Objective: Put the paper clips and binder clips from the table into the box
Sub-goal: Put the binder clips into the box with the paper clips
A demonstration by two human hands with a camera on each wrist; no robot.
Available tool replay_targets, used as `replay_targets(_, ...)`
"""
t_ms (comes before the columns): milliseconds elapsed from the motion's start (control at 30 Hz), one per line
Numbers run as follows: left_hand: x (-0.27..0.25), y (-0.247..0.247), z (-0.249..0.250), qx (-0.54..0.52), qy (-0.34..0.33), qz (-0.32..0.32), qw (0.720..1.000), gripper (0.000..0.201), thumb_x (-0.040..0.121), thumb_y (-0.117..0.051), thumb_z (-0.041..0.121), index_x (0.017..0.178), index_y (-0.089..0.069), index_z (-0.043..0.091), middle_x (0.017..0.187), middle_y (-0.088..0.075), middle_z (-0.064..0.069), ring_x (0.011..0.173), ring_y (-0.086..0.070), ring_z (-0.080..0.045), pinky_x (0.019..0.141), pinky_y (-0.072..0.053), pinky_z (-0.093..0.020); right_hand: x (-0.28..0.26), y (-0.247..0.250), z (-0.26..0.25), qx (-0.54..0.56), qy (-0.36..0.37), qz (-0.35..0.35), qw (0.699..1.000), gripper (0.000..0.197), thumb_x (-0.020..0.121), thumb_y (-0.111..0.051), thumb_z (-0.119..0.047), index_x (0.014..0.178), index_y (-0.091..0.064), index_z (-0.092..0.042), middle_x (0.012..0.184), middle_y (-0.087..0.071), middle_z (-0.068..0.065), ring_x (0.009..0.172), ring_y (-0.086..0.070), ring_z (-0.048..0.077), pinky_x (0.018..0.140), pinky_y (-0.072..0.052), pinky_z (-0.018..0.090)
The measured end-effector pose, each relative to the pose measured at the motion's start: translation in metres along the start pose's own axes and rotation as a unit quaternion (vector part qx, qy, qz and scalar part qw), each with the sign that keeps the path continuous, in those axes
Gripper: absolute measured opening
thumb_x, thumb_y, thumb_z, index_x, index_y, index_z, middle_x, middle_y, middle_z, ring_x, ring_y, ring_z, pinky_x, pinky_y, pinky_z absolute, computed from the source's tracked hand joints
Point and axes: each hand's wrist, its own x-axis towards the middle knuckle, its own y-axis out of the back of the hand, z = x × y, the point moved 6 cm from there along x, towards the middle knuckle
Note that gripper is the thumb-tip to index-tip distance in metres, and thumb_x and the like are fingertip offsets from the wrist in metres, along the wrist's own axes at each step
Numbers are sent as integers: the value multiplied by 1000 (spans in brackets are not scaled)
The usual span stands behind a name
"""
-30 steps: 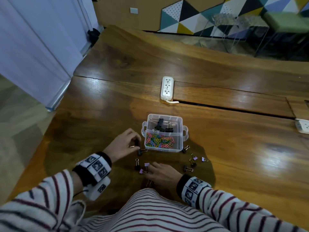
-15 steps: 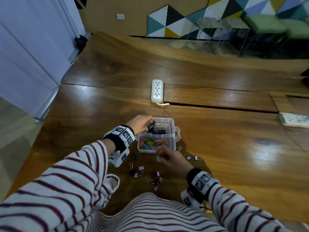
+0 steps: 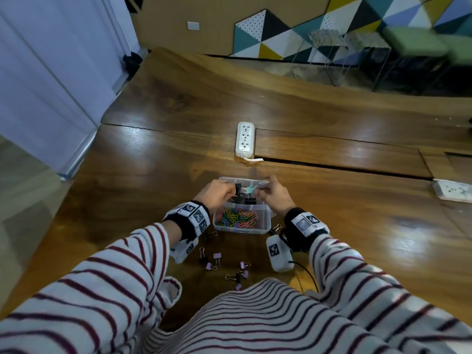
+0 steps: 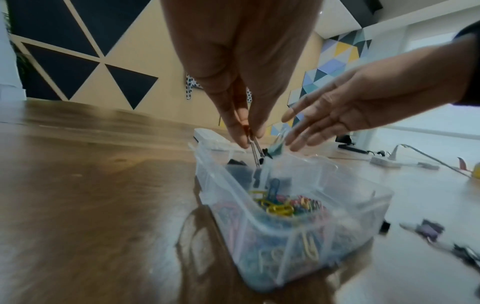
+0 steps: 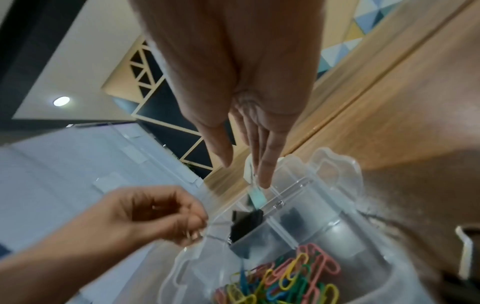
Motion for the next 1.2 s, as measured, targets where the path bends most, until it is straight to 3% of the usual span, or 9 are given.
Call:
replay_targets(133, 6, 17, -13, -95, 57, 79, 991, 14, 88, -57, 5, 99, -65, 2, 104, -67, -13, 98, -64, -22, 92, -51, -30, -20, 3, -4, -63, 44, -2, 997, 36, 91, -50, -6, 125, -39, -8, 121, -57, 14, 108, -57, 26, 91, -48, 32)
replay_targets(267, -5, 17, -18, -77, 71, 67, 992, 28, 91, -54, 16, 117, -57, 9, 117, -59, -8, 104, -60, -21, 95, -48, -30, -53, 5, 1, -132, 154, 24, 979, 16, 90, -49, -3, 106, -51, -6, 107, -61, 12, 95, -62, 22, 80, -54, 28)
replay_targets(400, -51, 19, -10, -81, 36, 83, 993, 27, 91, -52, 17, 118, -55, 12, 117, -57, -5, 101, -56, -14, 91, -49, -25, -92, -35, 24, -265, 175, -120, 941, 31, 90, -50, -10, 121, -48, -10, 124, -53, 9, 108, -56, 22, 94, -49, 32)
replay_targets(500, -95, -4, -9, -49, 53, 0, 997, 27, 91, -51, 22, 117, -54, 16, 120, -54, -1, 98, -52, -8, 89, -47, -22, -110, -66, 45, -369, 153, -206, 893, 52, 87, -57, -16, 134, -34, -15, 140, -35, 9, 122, -44, 25, 98, -46, 35)
replay_targets(667, -149, -50, -24, -15, 106, -109, 988, 50, 86, -59, 31, 131, -40, 27, 134, -36, 7, 102, -52, -5, 86, -47, -18, -116, -97, 50, -419, 191, -251, 851, 61, 81, -60, -7, 133, -31, -22, 135, -32, 10, 119, -37, 26, 83, -51, 36)
replay_targets(833, -160, -67, -13, 34, 91, -97, 991, 64, 82, -63, 37, 137, -34, 23, 139, -32, 2, 113, -48, -6, 82, -45, -11, -107, -100, 42, -420, 205, -263, 844, 42, 88, -52, -7, 127, -40, -17, 128, -38, 12, 113, -40, 26, 85, -47, 36)
replay_targets(933, -156, -73, -7, 54, 103, -86, 989, 67, 79, -62, 46, 135, -35, 22, 136, -31, -1, 117, -43, -10, 86, -49, -17, -106, -100, 44, -408, 195, -257, 854, 38, 88, -51, -10, 124, -42, -16, 125, -40, 11, 110, -42, 26, 85, -47, 36)
replay_targets(1066, -149, -77, -1, 60, 100, -65, 991, 44, 85, -62, 33, 122, -45, 18, 124, -37, -4, 113, -43, -16, 83, -51, -23, -110, -91, 49, -379, 153, -198, 891, 31, 90, -46, -12, 120, -42, -15, 122, -38, 10, 105, -44, 23, 82, -45, 31)
replay_targets(1200, -144, -75, -3, 46, 102, -63, 992, 22, 91, -54, 21, 111, -49, 15, 116, -40, -5, 104, -45, -17, 83, -50, -28, -112, -86, 51, -391, 122, -174, 895, 33, 90, -45, -8, 122, -41, -12, 127, -36, 10, 107, -43, 24, 83, -48, 32)
